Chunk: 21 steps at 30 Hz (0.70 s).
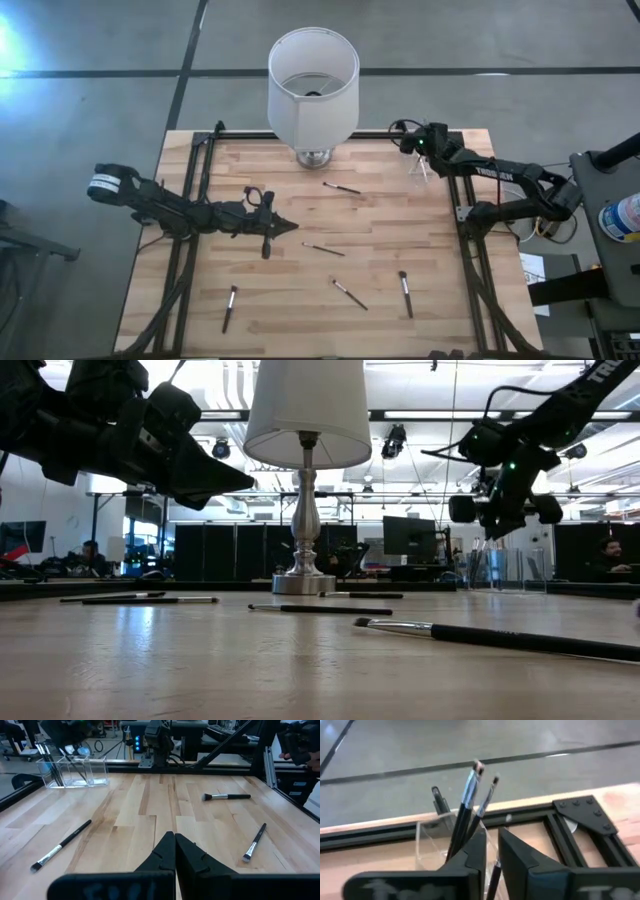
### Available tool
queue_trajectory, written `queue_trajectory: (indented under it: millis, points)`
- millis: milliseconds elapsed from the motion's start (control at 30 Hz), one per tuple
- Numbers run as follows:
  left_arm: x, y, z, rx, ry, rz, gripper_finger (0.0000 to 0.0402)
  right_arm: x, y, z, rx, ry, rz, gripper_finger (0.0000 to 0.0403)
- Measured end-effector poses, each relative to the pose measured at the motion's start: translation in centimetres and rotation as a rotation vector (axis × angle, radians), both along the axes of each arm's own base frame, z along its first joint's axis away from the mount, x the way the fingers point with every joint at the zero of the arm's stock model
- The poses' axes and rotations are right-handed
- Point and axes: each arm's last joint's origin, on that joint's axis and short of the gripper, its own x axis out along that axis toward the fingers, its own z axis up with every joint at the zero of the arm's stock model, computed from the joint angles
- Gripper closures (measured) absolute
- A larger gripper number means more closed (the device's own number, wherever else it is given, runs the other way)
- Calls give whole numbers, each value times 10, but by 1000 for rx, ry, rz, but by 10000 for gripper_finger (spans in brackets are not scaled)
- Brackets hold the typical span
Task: Put items in baskets/containers
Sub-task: Put the eyeshadow brush into the transparent organizer
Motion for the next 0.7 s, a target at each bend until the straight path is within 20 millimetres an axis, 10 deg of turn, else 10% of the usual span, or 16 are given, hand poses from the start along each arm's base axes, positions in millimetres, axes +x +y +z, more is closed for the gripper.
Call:
queue_trajectory:
  millis: [367, 700]
  points:
    - [-1, 1, -5, 7, 50, 22, 402, 2, 9, 33, 6, 113, 299, 314]
    - [2, -14, -1, 54, 468, 155, 402, 14, 90, 22, -189, 107, 718, 393]
